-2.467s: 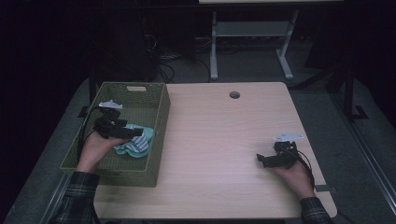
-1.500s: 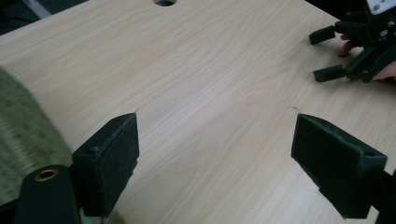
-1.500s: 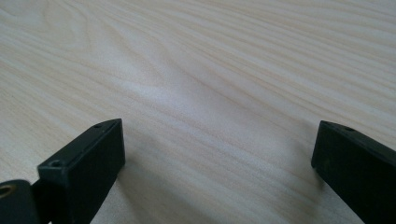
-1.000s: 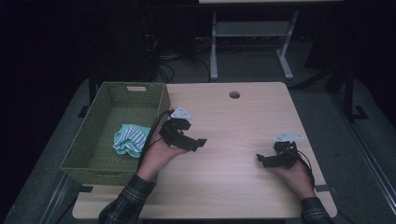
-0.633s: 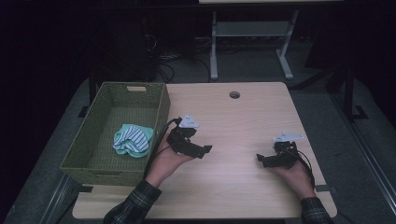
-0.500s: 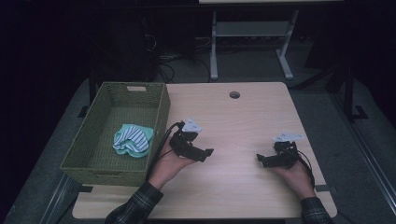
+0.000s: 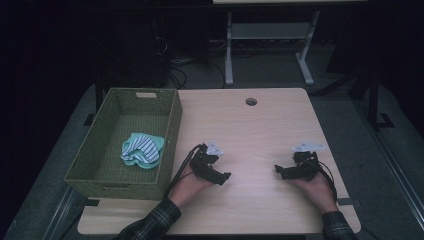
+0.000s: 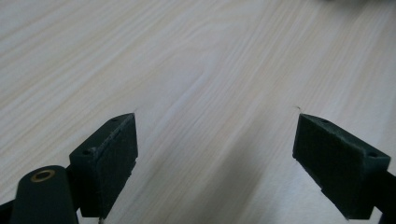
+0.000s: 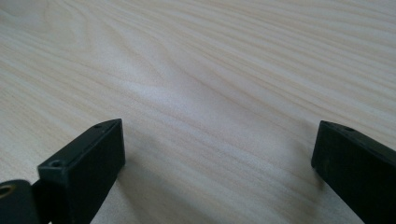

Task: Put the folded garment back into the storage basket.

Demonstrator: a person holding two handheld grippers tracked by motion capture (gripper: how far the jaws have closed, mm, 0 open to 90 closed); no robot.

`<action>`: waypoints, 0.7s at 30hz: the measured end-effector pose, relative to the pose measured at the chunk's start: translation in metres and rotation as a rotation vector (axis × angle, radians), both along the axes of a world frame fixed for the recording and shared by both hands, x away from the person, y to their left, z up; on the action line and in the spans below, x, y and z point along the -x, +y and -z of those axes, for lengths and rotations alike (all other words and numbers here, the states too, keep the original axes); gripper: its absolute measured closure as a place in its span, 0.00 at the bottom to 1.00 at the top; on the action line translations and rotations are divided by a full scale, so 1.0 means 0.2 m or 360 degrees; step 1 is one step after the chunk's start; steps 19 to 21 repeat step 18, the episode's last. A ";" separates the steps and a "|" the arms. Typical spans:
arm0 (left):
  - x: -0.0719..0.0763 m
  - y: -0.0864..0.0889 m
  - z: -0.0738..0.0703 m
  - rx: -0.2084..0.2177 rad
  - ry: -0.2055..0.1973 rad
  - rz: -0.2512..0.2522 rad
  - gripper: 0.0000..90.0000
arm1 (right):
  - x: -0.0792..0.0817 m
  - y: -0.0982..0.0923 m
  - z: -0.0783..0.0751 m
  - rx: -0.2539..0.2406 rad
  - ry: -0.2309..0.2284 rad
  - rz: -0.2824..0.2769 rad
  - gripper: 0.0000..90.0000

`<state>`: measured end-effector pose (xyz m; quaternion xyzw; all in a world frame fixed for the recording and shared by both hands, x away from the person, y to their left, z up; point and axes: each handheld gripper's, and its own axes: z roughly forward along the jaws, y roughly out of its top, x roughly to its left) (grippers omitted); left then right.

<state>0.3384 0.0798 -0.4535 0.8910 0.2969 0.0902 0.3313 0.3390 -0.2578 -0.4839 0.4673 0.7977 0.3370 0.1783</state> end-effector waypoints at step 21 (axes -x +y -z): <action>0.02 0.02 0.09 0.0002 -0.0071 0.0011 0.14 | 0.00 0.00 0.00 0.0000 0.0000 0.0000 0.02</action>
